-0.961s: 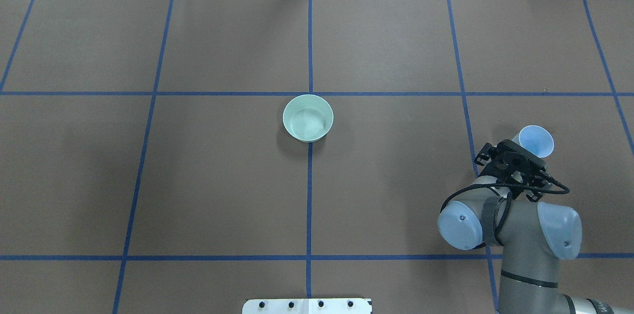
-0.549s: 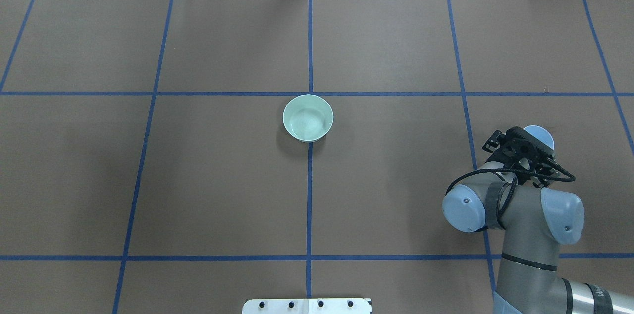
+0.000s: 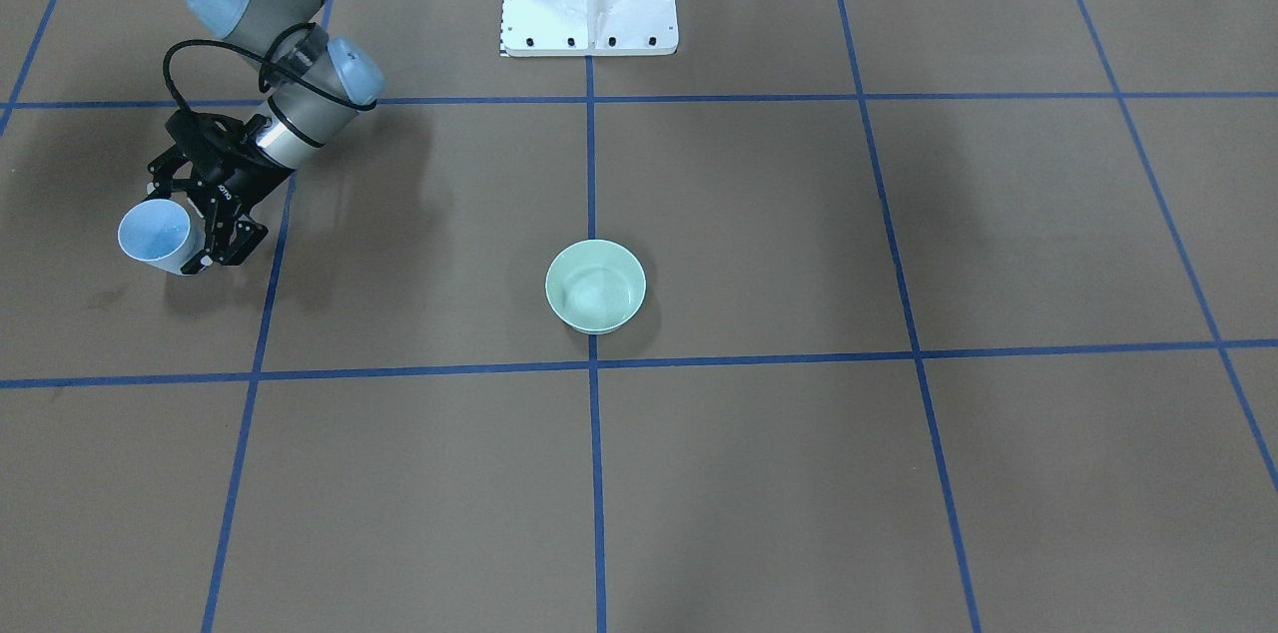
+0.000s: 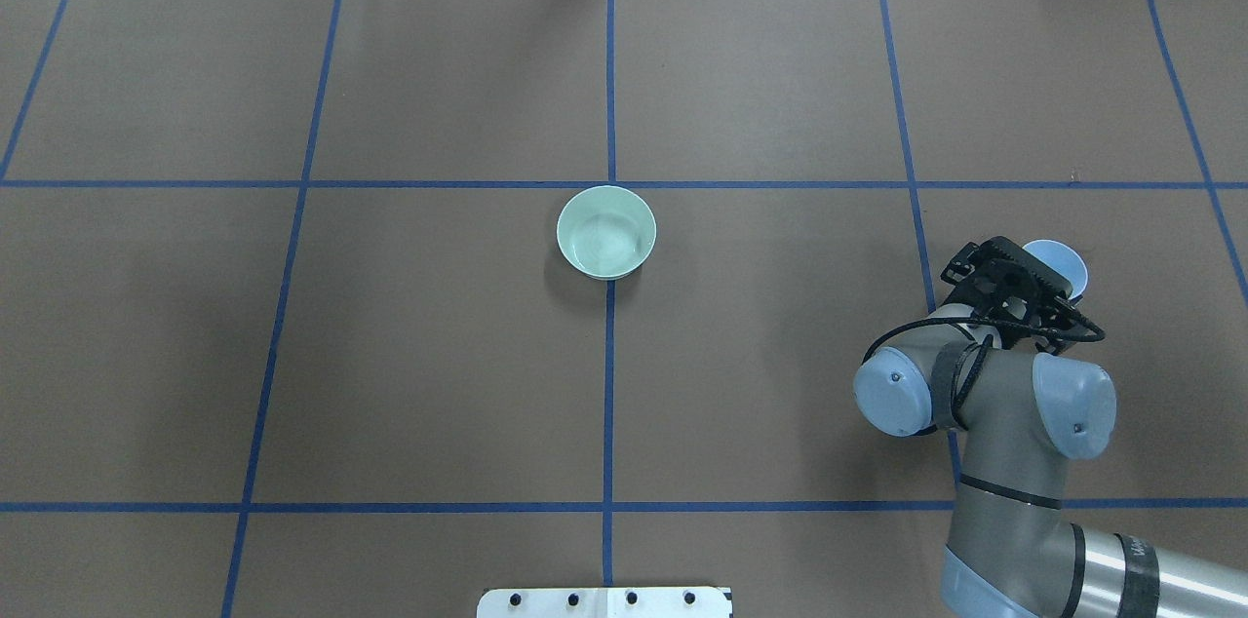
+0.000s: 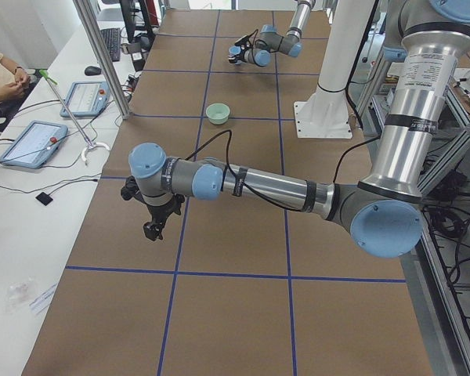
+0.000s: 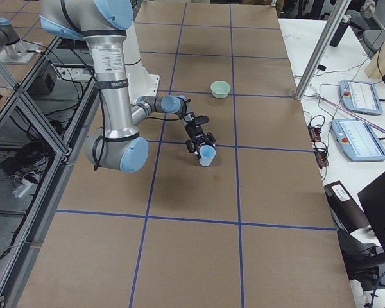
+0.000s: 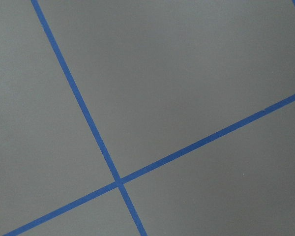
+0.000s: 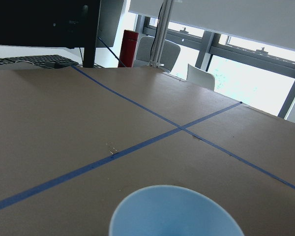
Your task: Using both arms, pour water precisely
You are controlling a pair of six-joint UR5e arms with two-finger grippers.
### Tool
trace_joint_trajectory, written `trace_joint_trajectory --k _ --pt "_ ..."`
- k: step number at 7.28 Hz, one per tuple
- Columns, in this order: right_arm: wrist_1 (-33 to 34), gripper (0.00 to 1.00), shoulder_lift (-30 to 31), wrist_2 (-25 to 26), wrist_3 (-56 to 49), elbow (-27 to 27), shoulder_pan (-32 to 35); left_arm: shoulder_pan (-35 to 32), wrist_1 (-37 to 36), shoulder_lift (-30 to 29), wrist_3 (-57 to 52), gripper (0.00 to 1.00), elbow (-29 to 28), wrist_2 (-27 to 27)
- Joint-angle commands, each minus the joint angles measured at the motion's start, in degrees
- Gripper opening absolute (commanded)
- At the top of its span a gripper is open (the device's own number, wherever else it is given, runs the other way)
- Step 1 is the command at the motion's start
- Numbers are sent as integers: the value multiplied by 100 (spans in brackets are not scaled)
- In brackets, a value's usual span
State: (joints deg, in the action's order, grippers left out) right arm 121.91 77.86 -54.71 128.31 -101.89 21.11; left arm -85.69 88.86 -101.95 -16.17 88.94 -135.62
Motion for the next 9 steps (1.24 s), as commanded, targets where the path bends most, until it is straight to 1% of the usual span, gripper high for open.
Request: trace_joint_trajectory --k 1,5,6,7,8,9 --pt "0 100 36 -4 1 29 7 9 -9 0 0 100 1 0" --pt "8 99 194 4 1 55 25 0 0 0 0 100 44 -9" --pt "8 83 177 22 1 73 16 -9 -9 8 0 100 71 0" --pt "8 39 159 13 1 73 16 0 0 78 0 100 88 0" --pt "8 2 168 31 -8 64 25 0 -9 79 0 100 97 0" --pt "8 0 159 100 -34 3 86 0 -9 88 0 100 115 0"
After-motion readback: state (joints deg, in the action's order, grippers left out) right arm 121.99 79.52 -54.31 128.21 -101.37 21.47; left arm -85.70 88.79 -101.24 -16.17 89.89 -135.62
